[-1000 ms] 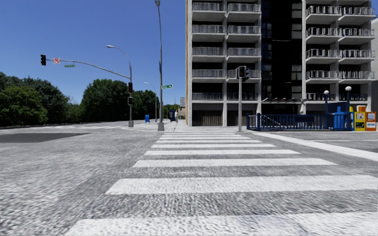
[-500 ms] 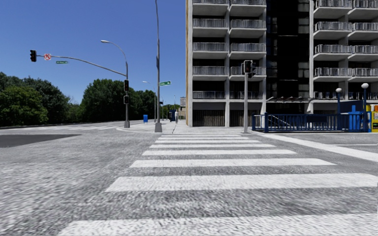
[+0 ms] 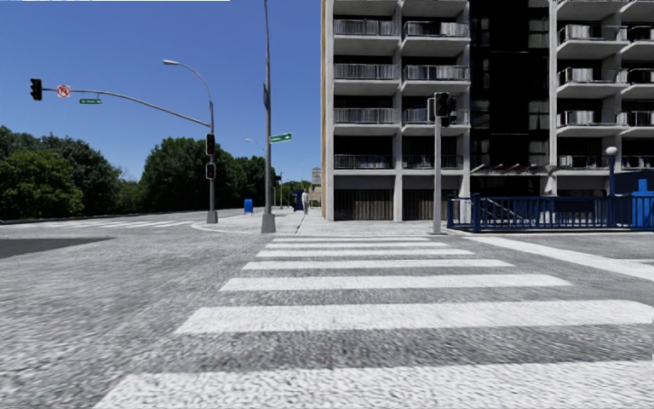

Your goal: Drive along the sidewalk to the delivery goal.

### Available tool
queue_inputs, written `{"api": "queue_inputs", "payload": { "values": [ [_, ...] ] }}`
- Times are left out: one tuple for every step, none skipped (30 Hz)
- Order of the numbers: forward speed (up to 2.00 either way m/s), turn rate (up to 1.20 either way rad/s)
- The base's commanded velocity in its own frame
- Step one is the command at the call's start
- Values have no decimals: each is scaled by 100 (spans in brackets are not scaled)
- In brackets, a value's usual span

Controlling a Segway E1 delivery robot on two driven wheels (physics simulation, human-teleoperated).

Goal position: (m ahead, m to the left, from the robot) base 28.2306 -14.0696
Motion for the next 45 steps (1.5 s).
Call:
{"api": "queue_inputs", "payload": {
  "values": [
    [200, 0],
    [200, 0],
    [200, 0],
    [200, 0],
    [200, 0],
    [200, 0],
    [200, 0],
    [200, 0],
    [200, 0],
    [200, 0],
    [200, 0],
    [200, 0],
    [200, 0],
    [200, 0],
    [200, 0],
    [200, 0],
    [200, 0],
    [200, 0],
    [200, 0],
    [200, 0],
    [200, 0],
    [200, 0],
    [200, 0],
    [200, 0],
    [200, 0],
    [200, 0],
    [200, 0],
    [200, 0],
    [200, 0],
    [200, 0],
    [200, 0],
    [200, 0],
    [200, 0],
    [200, 0],
    [200, 0],
    [200, 0],
    [200, 0],
    [200, 0],
    [200, 0],
    [200, 0],
    [200, 0],
    [200, 0],
    [200, 0],
    [200, 0],
    [200, 0]
  ]
}}
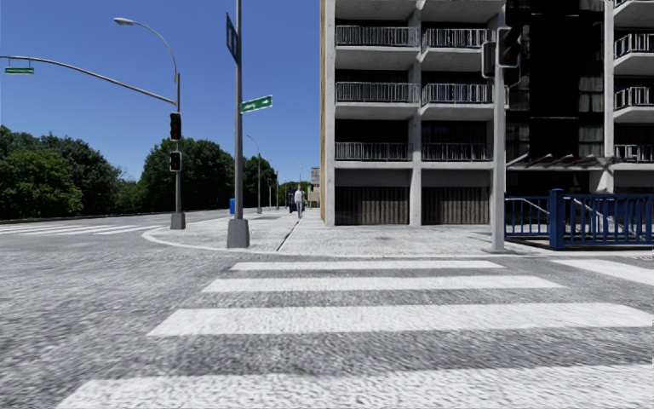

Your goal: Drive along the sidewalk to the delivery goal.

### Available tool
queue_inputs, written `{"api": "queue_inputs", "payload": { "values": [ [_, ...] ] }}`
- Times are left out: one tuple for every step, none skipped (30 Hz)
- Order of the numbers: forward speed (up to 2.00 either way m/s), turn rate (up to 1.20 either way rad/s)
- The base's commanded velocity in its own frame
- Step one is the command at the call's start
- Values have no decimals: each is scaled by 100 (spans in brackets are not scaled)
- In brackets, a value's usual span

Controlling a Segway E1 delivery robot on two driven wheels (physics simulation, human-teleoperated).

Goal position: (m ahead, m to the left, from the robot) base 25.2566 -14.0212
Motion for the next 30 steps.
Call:
{"api": "queue_inputs", "payload": {
  "values": [
    [200, 0],
    [200, 0],
    [200, 0],
    [200, 0],
    [200, 0],
    [200, 0],
    [200, 0],
    [200, 0],
    [200, 0],
    [200, 0],
    [200, 0],
    [200, 0],
    [200, 0],
    [200, 0],
    [200, 0],
    [200, 0],
    [200, 0],
    [200, 0],
    [200, 0],
    [200, 0],
    [200, 0],
    [200, 0],
    [200, 0],
    [200, 0],
    [200, 0],
    [200, 0],
    [200, 0],
    [200, 0],
    [200, 0],
    [200, 0]
  ]
}}
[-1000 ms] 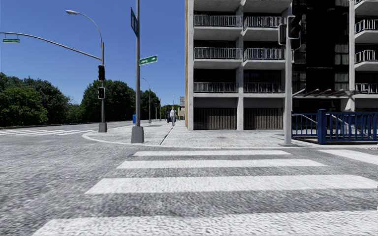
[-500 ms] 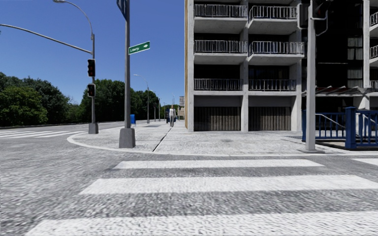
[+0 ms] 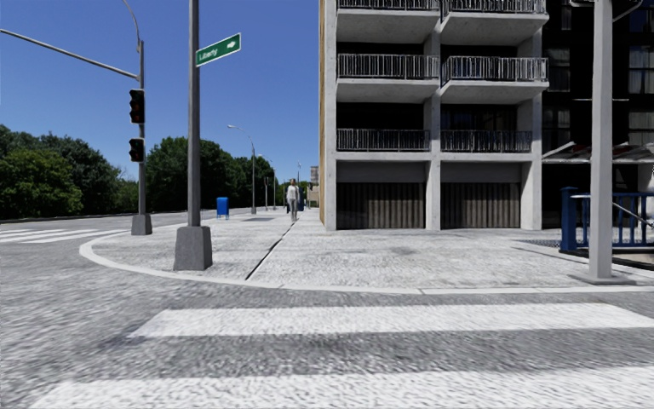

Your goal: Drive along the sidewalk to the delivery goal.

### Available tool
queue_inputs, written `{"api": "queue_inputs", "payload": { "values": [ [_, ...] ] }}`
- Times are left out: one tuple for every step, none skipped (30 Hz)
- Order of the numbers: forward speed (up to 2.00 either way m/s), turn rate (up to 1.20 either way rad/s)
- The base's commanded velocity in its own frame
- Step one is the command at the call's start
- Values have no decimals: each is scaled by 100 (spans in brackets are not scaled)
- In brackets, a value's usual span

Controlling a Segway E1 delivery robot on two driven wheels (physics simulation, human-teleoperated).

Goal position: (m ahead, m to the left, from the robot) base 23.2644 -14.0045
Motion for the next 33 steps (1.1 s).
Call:
{"api": "queue_inputs", "payload": {
  "values": [
    [200, 6],
    [200, 12],
    [200, 14],
    [200, 14],
    [200, 15],
    [200, 15],
    [200, 15],
    [200, 16],
    [200, 16],
    [200, 16],
    [200, 16],
    [200, 16],
    [200, 16],
    [200, 16],
    [200, 16],
    [200, 16],
    [200, 12],
    [200, 12],
    [200, 0],
    [200, 0],
    [200, 0],
    [200, 0],
    [200, 0],
    [200, 0],
    [200, 0],
    [200, 0],
    [200, 0],
    [200, 0],
    [200, 0],
    [200, 1],
    [200, 3],
    [200, 4],
    [200, 4]
  ]
}}
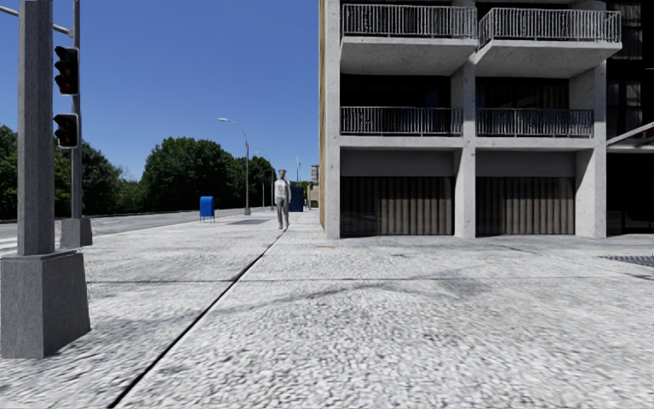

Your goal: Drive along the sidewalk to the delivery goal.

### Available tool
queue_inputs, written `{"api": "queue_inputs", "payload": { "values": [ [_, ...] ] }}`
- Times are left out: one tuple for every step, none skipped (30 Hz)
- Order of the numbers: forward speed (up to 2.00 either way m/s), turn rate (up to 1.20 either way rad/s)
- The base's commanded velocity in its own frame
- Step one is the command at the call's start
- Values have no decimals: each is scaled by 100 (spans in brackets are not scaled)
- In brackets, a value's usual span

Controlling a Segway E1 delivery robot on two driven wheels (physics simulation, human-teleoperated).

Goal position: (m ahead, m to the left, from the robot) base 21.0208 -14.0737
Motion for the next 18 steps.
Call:
{"api": "queue_inputs", "payload": {
  "values": [
    [192, 4],
    [175, 4],
    [161, 4],
    [153, 4],
    [153, 4],
    [149, 9],
    [145, 14],
    [141, 15],
    [137, 17],
    [137, 17],
    [136, 19],
    [135, 23],
    [135, 25],
    [135, 26],
    [135, 26],
    [135, 30],
    [135, 34],
    [135, 37]
  ]
}}
